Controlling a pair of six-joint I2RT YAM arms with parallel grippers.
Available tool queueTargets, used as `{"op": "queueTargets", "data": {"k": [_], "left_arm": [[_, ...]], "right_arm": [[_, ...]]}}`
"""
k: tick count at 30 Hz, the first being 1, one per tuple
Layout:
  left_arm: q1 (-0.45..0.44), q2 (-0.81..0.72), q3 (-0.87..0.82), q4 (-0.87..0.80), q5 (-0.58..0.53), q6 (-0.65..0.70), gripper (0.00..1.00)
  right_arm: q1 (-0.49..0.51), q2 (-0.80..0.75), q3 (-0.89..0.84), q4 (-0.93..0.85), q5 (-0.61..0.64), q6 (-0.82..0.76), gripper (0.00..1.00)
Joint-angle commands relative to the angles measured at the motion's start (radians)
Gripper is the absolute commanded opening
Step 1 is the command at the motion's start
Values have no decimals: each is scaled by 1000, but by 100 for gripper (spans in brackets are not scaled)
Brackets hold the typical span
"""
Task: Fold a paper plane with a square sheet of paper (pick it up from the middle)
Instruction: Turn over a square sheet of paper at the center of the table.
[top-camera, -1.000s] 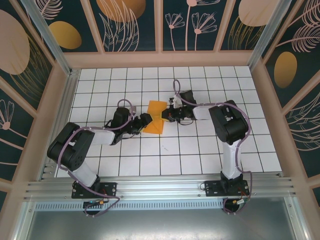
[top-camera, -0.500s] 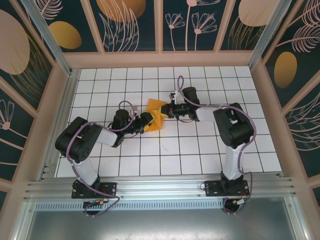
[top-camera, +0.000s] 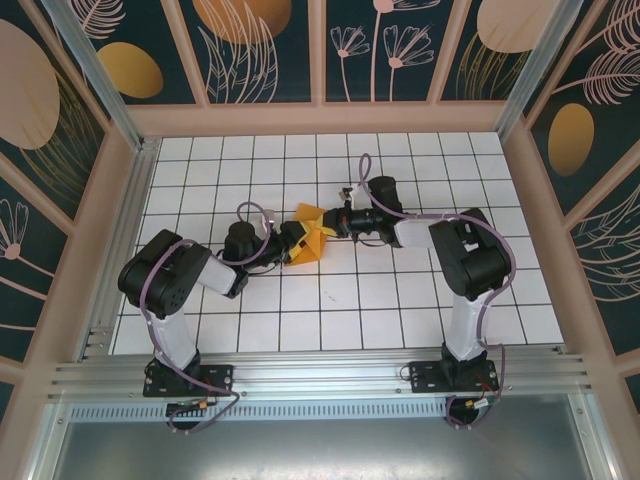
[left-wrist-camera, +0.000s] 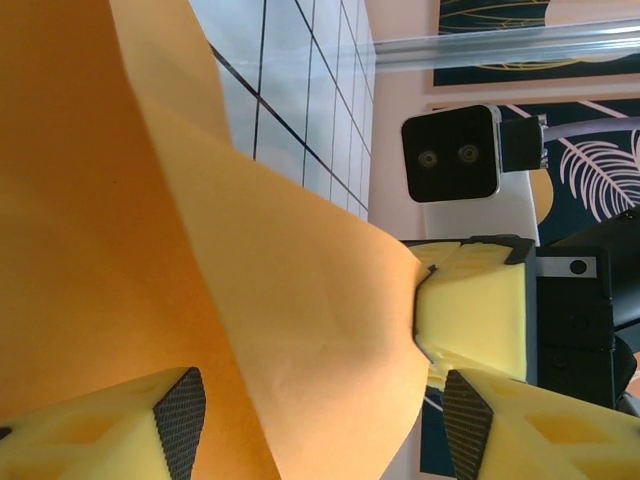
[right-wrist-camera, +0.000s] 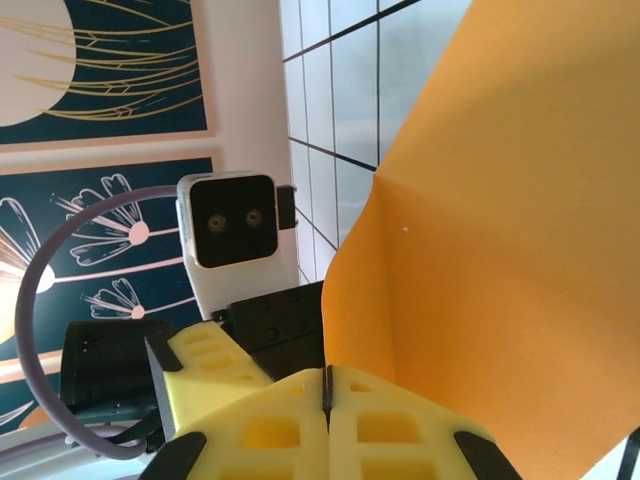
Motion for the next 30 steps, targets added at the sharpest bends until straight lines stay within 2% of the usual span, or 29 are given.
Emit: {"op": "queueTargets", "data": {"k": [1,3,8,12,19,21,24,28,30], "left_arm": [[1,3,-10,61,9,-2,67],[1,6,-14,88,11,-10,65],[2,-9,-12,79,-1,5,45],[3,-33,-17,65,-10,25,35],[3,-87,-3,-38,-25,84,15],[3,-103,4,-79,-34,109,12],[3,-121,15,-139,-44,144,10],[3,-165,33,-265,-66,212,10],[3,-197,59,-394,-91,281,10]], "right_arm": [[-6,-49,-16,60,-33,28,7],[-7,-51,-20,66,-35,37,7],[-8,-52,-31,76,-38,54,7],[-8,-55,-37,73,-36,58,7],[-8,-55,-41,68,-31,54,8],[-8,-59,-38,51,-28,43,9],[-11,-75,-33,15,-12,16,17],[-29,-129,-10,-135,67,-87,43],[-41,-154,7,-227,124,-145,50]]}}
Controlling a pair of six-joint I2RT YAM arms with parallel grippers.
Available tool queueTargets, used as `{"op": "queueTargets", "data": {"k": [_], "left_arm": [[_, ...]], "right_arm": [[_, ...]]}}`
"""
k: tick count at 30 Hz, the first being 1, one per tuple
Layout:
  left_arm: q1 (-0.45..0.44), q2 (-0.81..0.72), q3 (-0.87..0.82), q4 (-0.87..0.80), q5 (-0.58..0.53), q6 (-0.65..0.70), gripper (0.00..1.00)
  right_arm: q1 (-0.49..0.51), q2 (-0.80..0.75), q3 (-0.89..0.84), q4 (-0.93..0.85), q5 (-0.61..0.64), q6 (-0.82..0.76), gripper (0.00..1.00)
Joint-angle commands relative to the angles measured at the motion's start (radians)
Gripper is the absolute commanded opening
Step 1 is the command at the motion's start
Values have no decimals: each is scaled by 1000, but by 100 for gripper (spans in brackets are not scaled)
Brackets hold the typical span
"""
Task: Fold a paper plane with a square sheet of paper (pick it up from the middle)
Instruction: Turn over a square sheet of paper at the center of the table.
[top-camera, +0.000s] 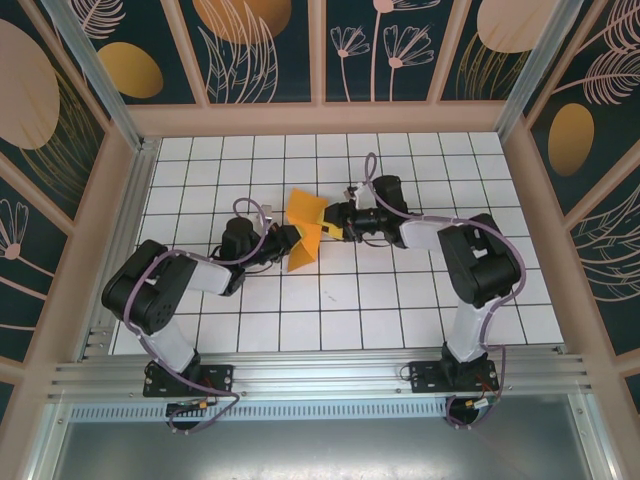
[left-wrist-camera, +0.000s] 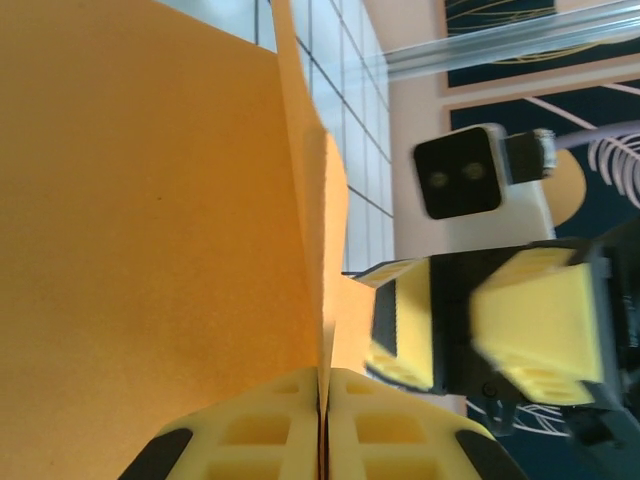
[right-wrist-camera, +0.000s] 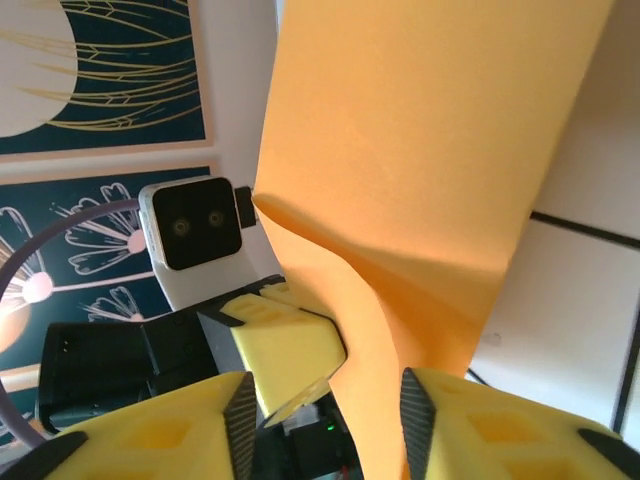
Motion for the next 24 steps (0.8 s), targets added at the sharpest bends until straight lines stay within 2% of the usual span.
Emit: {"op": "queueTargets", "data": {"k": [1,5,10,13,16,21,24], "left_arm": [[3,-77,65,-256,-56,160,11],[1,-161,198,-721,-246,371,11],[-19,-205,402,-1226,-635,544,12],[-64,-171,536,-1401,-849,571,12],[-130,-84,659,-1535,-1018,561,11],[-235,153,841,-1730,-1224,479,11],[-285,281,942,-1835,-1302,442,10]], "right_arm": [[-27,-79,40,-174,115,-135,50],[-30,-121,67,-337,284,-239,51],[-35,-183,53,-455,527,-293,51],[-44,-217,22,-464,607,-292,51],[-62,-244,-15,-451,626,-279,50],[-116,-306,-85,-428,630,-258,50],[-149,-340,-118,-428,623,-256,50]]}}
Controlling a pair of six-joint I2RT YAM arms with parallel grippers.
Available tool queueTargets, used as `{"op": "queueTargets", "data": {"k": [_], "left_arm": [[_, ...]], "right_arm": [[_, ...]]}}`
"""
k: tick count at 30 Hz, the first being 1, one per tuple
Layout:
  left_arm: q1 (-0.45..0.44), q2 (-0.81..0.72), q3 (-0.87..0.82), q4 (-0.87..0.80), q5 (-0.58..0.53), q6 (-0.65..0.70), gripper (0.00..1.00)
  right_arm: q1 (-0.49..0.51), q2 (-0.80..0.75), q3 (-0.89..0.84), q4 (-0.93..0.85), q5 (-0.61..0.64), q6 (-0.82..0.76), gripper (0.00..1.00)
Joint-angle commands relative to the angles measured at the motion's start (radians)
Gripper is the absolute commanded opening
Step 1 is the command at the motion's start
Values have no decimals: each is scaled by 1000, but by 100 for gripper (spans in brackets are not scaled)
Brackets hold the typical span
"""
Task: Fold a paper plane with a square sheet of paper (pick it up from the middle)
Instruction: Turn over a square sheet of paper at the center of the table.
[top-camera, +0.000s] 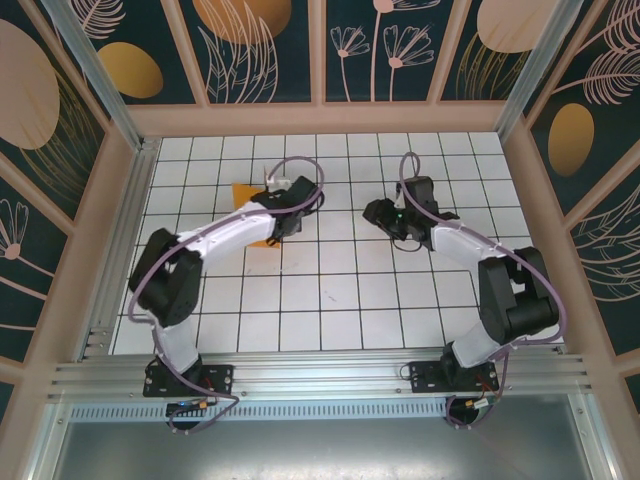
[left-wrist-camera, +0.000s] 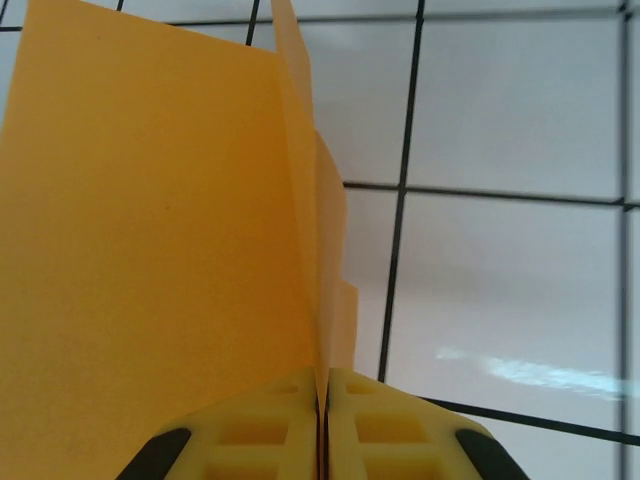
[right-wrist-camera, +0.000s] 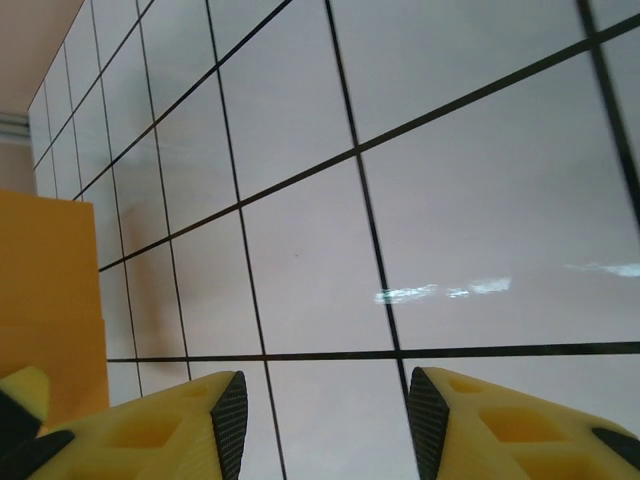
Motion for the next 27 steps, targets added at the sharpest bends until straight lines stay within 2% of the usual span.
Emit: {"op": "queueTargets", "data": {"k": [1,7,14,18,27], "left_arm": [[-48,114,91,-244,-190,-49,10],[-123,258,224,-306,-226,-60,10],[-172,368,308,-328,-222,-56,14],[-189,396,332,-304,-182,-35,16],[-198,400,315,-171,-13,35,25]], "right_arm": [[-32,-62,-38,-8,20,0,50],[-61,-89,-71,-4,-1,4,50],[-76,-92,-80,4,-15,18,49],[-90,-110,-93,3,3,39,49],[-130,-157,-133,18,23,75,49]]}}
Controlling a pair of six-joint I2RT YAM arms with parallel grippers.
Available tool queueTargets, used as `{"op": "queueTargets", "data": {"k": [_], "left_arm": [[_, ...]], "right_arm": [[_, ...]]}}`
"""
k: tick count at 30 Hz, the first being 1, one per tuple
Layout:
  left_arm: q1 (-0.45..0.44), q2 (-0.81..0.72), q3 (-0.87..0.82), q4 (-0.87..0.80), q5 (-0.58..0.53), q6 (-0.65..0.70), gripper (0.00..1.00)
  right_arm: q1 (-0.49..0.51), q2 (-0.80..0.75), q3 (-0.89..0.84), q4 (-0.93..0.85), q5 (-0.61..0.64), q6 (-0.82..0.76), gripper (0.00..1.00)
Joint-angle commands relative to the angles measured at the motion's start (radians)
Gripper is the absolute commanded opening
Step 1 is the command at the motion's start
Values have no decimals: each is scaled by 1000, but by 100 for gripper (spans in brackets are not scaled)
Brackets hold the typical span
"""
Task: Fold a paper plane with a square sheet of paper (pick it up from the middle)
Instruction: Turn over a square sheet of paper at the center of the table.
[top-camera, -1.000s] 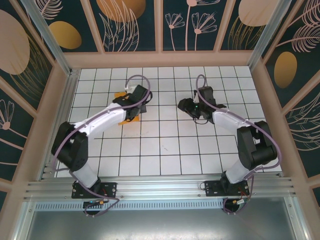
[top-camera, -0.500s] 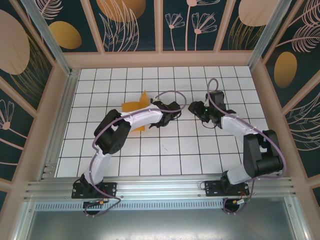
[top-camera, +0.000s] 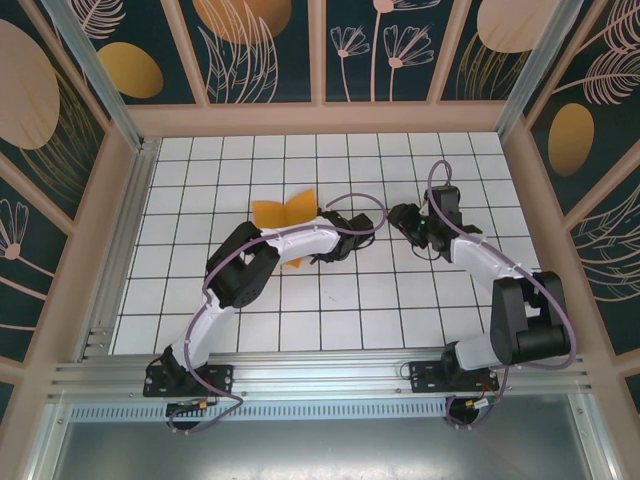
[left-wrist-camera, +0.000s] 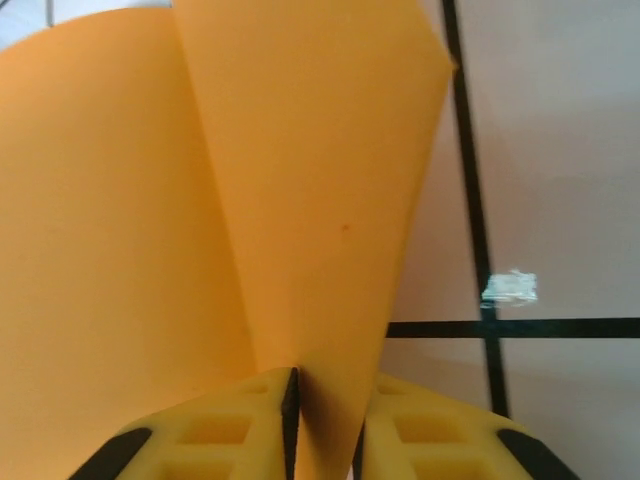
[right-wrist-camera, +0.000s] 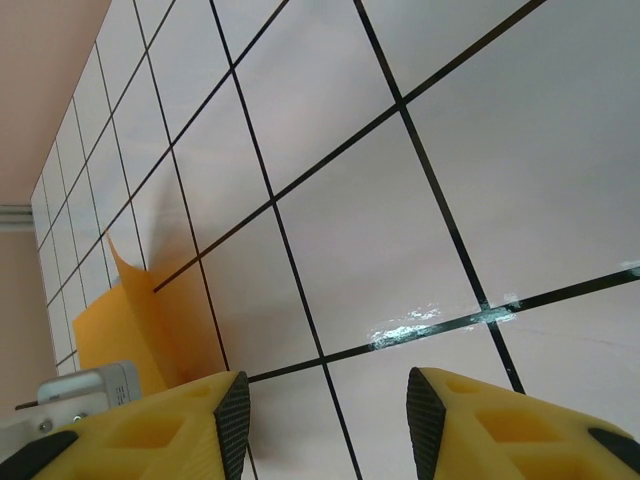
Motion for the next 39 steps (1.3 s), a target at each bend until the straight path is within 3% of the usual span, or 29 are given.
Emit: {"op": "queueTargets", "data": {"k": [1,14,18,23,30,33,36,39], "left_arm": [[-6,2,7,77,86,42,27],[-5,-65,1,218,319,65,35],[-4,-166,3,308,450,83,42],[12,-348,-128,461,580,78,53],[184,-609,-490,752,780,-31,65],[258,-674,-612,817,804,-68,69],[303,-695,-700,867,816,-107,70],[332,-680,-740,913,836,-165,63]], "right_arm": [[-8,-25,-17,18,6,20,48],[-8,-20,0,13,-2,12,49],[-8,-21,2,21,-4,14,50],[6,-12,10,47,-53,-18,52],[145,113,107,30,-134,-113,64],[218,189,146,14,-163,-128,67],[268,256,175,-2,-190,-144,67],[287,307,200,-23,-209,-150,66]]}}
